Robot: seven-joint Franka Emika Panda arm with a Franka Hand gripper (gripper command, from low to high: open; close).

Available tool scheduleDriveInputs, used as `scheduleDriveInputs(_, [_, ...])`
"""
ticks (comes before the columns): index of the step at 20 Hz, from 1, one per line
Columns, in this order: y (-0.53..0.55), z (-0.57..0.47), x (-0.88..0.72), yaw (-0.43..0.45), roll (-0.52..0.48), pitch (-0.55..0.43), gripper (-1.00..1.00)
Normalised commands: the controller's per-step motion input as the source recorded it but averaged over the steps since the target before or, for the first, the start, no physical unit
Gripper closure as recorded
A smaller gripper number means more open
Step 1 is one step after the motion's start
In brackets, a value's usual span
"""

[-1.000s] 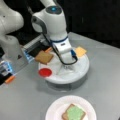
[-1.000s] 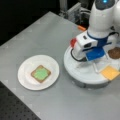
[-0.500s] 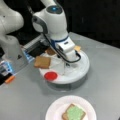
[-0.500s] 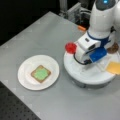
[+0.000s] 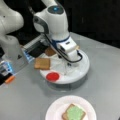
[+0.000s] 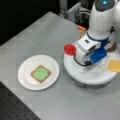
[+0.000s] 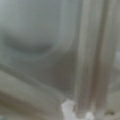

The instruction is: Ingredient selection for cheeseburger or sandwich

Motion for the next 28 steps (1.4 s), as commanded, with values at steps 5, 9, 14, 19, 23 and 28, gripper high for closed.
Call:
scheduleDriveInputs(5, [0.12,0.07,0.05,0.080,0.053,0.028,-1.00])
scheduleDriveInputs(9, [0.13,0.12,0.03,0.036,0.044,0.040,-1.00])
scheduleDriveInputs(14, [0.12,0.18,-0.01,-0.025,0.025,0.056,-1.00])
scheduleDriveInputs(19, [0.10,0.20,-0.07,-0.132,-0.003,0.057,-1.00])
scheduleDriveInputs(23, [0.09,0.12,-0.07,-0.173,0.008,0.051,-1.00])
scheduleDriveInputs(28, [0.05,0.11,-0.10,-0.250,0.007,0.044,-1.00])
